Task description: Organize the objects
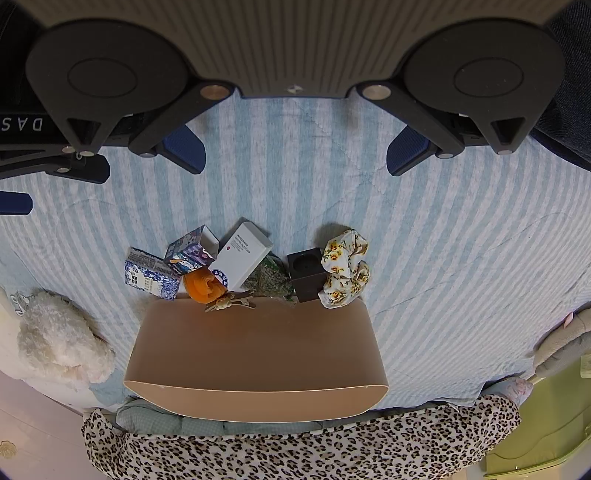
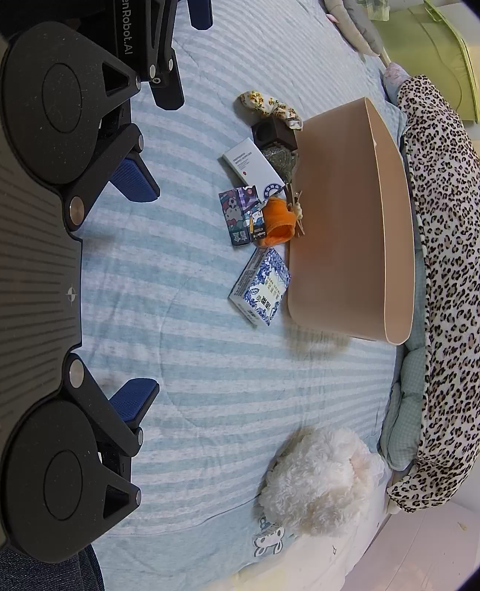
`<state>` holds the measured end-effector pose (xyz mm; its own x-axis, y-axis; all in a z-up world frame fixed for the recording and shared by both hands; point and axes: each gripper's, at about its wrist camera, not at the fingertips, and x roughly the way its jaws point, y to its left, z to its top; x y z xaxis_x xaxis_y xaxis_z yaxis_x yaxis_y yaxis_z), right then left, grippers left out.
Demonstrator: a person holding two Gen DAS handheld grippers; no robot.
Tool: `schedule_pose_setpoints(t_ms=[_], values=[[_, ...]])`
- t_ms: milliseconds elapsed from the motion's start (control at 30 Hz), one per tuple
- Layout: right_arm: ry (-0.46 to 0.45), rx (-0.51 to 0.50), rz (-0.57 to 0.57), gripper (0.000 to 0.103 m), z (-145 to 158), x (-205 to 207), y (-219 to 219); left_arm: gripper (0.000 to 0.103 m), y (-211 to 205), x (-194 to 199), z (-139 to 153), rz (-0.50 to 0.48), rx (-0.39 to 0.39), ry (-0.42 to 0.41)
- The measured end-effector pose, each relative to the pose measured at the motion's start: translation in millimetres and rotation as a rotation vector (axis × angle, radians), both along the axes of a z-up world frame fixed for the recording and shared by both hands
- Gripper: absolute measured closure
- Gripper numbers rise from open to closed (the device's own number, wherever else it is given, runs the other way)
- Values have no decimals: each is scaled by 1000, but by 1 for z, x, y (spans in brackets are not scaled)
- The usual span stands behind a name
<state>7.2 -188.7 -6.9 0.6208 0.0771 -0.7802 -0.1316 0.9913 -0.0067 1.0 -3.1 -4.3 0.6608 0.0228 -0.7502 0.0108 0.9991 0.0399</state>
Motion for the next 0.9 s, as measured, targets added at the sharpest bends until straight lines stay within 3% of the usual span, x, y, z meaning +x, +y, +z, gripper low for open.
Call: schedule_pose_setpoints(t_ms=[900], values=[[7, -11, -6, 0, 0, 2, -1, 0, 3, 1, -1, 3, -4, 9]])
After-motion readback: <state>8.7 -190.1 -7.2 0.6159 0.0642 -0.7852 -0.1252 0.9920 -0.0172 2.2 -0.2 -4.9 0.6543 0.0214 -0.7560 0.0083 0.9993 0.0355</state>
